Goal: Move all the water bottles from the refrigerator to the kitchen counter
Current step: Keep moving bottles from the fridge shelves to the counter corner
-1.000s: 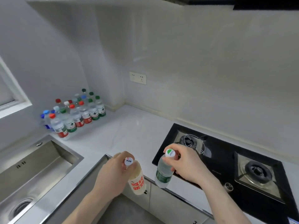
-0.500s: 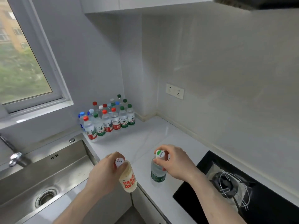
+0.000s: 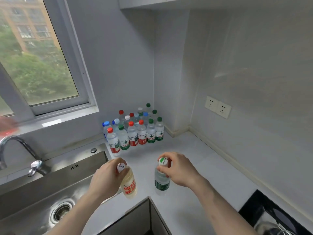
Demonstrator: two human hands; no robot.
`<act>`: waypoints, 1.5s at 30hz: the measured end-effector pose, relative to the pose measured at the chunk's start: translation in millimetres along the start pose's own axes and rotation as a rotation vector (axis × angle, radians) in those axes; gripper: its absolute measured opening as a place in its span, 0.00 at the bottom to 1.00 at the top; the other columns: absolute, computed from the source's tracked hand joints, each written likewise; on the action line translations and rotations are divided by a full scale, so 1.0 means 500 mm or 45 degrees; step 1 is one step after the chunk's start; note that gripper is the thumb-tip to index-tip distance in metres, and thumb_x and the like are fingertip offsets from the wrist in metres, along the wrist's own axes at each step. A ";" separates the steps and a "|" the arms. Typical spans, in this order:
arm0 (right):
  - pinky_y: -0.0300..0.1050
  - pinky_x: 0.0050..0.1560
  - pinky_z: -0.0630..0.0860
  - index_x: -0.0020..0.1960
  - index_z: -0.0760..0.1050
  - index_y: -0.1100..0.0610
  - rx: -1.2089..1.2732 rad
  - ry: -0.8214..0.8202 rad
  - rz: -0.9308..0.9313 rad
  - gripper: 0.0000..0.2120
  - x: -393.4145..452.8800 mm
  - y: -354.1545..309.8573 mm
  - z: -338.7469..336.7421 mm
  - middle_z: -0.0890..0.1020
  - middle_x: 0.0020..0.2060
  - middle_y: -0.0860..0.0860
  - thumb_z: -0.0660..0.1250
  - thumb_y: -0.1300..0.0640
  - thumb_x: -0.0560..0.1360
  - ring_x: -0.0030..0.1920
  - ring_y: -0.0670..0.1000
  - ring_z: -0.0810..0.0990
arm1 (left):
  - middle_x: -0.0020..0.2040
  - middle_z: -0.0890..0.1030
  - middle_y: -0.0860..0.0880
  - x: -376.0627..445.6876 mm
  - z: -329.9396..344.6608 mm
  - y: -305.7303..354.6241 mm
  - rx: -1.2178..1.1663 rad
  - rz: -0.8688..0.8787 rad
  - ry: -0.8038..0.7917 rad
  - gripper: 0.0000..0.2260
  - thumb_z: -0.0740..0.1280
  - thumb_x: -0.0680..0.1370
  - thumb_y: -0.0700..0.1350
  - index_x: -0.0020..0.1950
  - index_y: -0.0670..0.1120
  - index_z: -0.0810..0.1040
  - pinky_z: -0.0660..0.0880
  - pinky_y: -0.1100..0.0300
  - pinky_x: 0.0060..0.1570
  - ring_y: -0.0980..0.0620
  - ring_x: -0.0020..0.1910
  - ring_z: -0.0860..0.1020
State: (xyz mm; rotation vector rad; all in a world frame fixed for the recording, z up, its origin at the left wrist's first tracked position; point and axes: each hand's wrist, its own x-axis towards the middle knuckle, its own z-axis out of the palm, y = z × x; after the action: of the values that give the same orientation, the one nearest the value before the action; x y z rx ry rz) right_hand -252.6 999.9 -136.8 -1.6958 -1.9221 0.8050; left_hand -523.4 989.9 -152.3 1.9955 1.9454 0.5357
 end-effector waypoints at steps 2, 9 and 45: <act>0.46 0.52 0.80 0.57 0.80 0.44 -0.032 -0.011 -0.008 0.12 0.044 -0.011 0.016 0.80 0.50 0.43 0.74 0.44 0.75 0.49 0.46 0.80 | 0.51 0.79 0.58 0.043 0.002 -0.023 0.020 -0.009 0.000 0.06 0.65 0.81 0.59 0.53 0.59 0.75 0.76 0.56 0.42 0.53 0.46 0.79; 0.46 0.53 0.77 0.58 0.79 0.43 -0.067 -0.043 0.029 0.12 0.218 -0.047 0.097 0.79 0.50 0.43 0.73 0.45 0.76 0.52 0.48 0.79 | 0.58 0.81 0.56 0.205 0.014 -0.105 0.098 0.005 -0.076 0.08 0.66 0.81 0.58 0.58 0.58 0.75 0.76 0.59 0.45 0.51 0.52 0.80; 0.50 0.57 0.77 0.71 0.74 0.44 -0.152 -0.109 0.194 0.17 0.598 -0.115 0.327 0.79 0.61 0.48 0.67 0.46 0.83 0.61 0.54 0.78 | 0.55 0.77 0.54 0.494 0.093 -0.271 0.171 0.046 -0.139 0.14 0.63 0.83 0.58 0.67 0.57 0.71 0.81 0.59 0.43 0.53 0.49 0.79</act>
State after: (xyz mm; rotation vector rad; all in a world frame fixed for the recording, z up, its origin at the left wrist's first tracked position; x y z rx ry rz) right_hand -446.9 1270.2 -229.9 -1.9275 -1.9500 0.8464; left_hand -618.9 1243.6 -242.6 2.0977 1.9289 0.3046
